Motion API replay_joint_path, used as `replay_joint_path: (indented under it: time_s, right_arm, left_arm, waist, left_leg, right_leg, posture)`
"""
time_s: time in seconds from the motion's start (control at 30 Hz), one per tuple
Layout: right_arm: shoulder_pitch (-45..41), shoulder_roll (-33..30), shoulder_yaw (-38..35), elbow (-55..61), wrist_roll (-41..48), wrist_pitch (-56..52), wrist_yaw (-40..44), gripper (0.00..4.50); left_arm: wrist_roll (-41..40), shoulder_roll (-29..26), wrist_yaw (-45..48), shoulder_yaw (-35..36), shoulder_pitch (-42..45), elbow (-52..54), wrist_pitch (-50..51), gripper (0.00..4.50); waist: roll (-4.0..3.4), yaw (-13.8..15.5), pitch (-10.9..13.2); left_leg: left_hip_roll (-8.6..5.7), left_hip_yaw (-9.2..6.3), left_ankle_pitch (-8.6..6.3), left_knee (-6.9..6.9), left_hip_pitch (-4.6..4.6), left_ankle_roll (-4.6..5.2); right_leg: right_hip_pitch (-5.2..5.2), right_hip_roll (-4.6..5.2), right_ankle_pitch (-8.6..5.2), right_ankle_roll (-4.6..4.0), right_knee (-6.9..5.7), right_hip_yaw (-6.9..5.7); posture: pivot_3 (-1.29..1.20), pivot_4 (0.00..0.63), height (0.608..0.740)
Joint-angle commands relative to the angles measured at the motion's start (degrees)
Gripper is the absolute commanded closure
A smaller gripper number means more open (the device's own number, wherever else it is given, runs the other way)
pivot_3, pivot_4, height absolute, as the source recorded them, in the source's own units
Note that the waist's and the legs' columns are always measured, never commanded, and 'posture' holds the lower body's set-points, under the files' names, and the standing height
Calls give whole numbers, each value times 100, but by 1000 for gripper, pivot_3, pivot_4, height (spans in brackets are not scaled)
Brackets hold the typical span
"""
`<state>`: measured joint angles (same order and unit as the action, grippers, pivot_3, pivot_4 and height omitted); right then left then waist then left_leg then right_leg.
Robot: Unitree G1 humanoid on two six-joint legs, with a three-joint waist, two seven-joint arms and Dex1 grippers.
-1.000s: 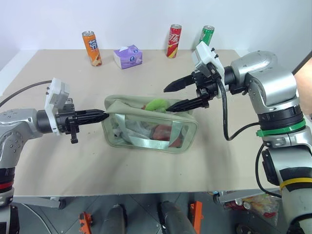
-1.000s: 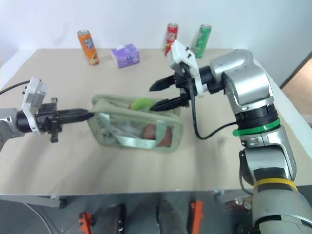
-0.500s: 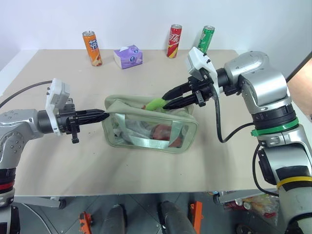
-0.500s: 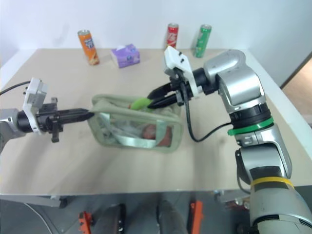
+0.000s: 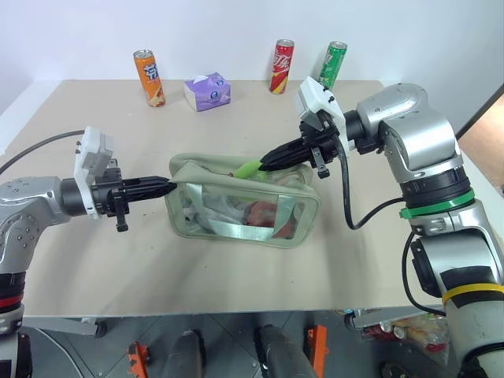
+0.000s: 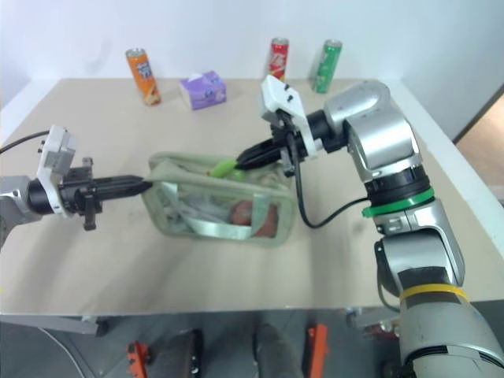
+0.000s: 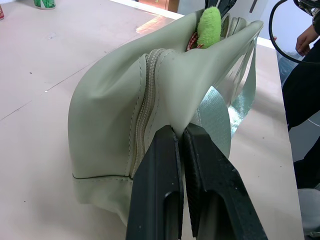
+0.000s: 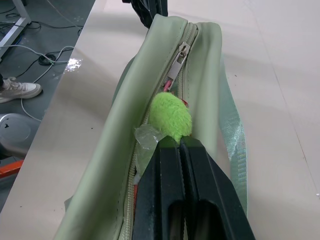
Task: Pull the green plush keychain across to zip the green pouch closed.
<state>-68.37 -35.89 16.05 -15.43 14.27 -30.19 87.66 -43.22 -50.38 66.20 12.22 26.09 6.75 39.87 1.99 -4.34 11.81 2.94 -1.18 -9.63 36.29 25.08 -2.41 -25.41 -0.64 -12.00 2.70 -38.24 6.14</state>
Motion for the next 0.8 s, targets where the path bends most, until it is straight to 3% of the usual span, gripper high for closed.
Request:
replay_joint_path:
  time_s: [0.03, 0.33, 0.6, 0.8]
  right_arm:
    - [-199, -498, -165, 146, 173, -89, 401, 4482]
    - [-79, -1667, -46, 268, 598, 69, 484, 4482]
    - [-159, -2030, -300, 109, 345, 206, 423, 4482]
    - [-833, -2076, -413, -699, -56, 569, 116, 4482]
  left_arm:
    - [-69, -14, -24, 166, -9, 147, -51, 4500]
    - [-57, 7, -28, 116, 22, 115, -56, 4500]
    - [-7, 39, 30, 13, 149, -3, -80, 4500]
    - [47, 51, 120, -53, 244, -123, -111, 4500]
  waist:
    - [0, 11, 0]
    - [0, 1, 0]
    - [0, 13, 0]
    - [-2, 0, 1]
  left_leg:
    - [-1, 0, 0, 0, 1, 0]
    - [-2, 2, 0, -2, -3, 0]
    - [-3, 3, 0, 1, -2, 0]
    - [-6, 7, 0, 0, -1, 0]
  right_leg:
    - [0, 1, -1, -1, 0, 0]
    - [0, 2, -4, -4, 2, 2]
    - [0, 3, -3, -4, 2, 3]
    - [-2, 5, -4, -4, 4, 5]
  posture:
    - [0, 150, 740]
    - [0, 150, 740]
    - [0, 150, 740]
    - [0, 150, 740]
